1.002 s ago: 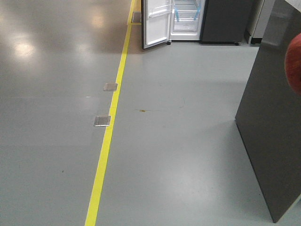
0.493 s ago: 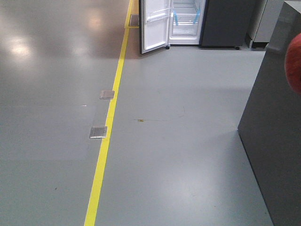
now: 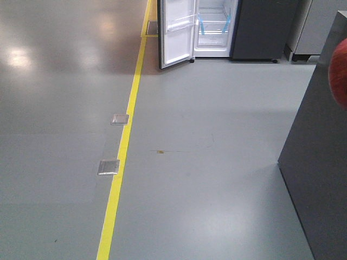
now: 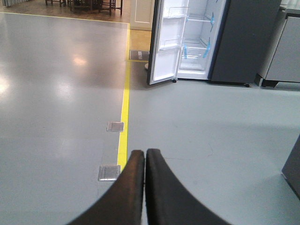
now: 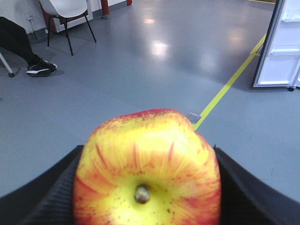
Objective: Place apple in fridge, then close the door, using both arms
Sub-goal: 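Drive toward the open white refrigerator with the apple held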
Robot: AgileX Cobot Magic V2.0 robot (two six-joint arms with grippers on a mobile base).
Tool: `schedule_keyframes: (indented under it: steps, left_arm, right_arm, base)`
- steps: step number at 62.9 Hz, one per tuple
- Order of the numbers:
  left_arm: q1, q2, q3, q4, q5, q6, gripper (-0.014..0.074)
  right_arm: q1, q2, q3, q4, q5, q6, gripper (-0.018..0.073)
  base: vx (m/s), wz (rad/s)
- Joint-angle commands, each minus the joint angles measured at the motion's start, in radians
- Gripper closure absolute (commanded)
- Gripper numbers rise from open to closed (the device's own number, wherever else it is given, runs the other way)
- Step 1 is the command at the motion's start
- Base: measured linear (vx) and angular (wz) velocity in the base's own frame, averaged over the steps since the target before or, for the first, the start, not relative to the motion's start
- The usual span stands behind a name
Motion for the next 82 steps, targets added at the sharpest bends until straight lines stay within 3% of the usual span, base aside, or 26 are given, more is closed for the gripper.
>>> schedule_keyframes:
  steps: [1, 82]
  left_arm:
    - [0.001, -0.006, 0.021, 0.000, -0.064, -0.003, 0.0603]
    - [0.001, -0.006, 0.021, 0.000, -0.064, -0.003, 0.0603]
  right_arm:
    - [-0.004, 0.004, -0.021, 0.050, -0.060, -0.011, 0.0566]
    - [-0.004, 0.004, -0.021, 0.050, -0.060, -0.011, 0.0566]
  base:
    - [0.26, -0.01]
    - [0.27, -0.01]
